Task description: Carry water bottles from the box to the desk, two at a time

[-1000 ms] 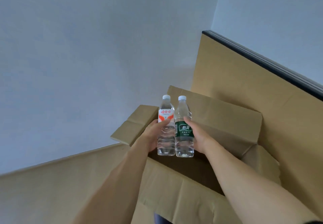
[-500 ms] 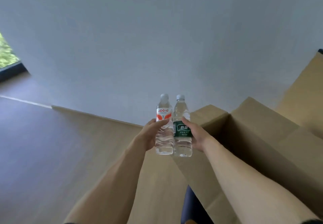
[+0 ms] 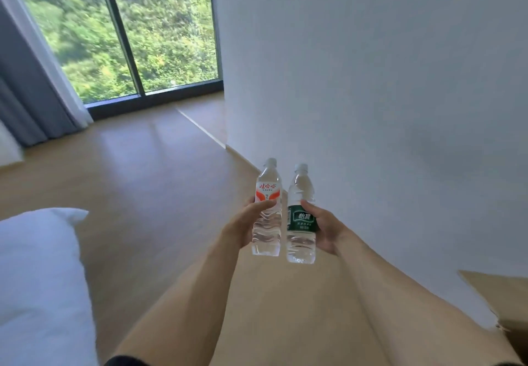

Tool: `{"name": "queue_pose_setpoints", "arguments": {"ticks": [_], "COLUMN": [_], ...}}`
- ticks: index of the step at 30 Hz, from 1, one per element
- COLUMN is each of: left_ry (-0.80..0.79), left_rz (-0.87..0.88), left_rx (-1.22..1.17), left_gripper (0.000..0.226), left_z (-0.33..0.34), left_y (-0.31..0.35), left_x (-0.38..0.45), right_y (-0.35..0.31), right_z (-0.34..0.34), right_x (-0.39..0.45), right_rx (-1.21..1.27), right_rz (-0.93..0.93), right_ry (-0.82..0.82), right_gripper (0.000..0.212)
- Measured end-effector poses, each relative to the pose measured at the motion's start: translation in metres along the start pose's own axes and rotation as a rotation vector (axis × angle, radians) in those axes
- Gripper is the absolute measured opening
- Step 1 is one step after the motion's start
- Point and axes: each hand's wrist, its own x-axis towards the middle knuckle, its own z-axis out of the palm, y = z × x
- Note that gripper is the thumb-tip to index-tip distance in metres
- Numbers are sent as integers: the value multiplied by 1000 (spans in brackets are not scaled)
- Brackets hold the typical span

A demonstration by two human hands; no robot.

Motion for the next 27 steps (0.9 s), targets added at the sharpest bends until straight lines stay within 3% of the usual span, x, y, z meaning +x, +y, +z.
{"name": "queue_pose_setpoints", "arguments": {"ticks": [7,14,18,27], "left_ry": [164,318,406,637], "left_rz": [61,75,85,116], "left_rx": [-143,-213,-216,-292], "left_gripper": [48,41,43,41], "left_z": [-128,-228,-270,-345], "left_y": [40,63,72,112], "left_x": [7,13,30,109], "right_y": [-6,-4,-2,-22], "right_z": [117,206,238,284], "right_x": [100,183,234,377], "right_rx": [11,-17,-49,-126], "right_rz": [43,156,191,291], "right_ry": [-164,-283,-316,-457], "right_gripper": [32,61,68,42]}}
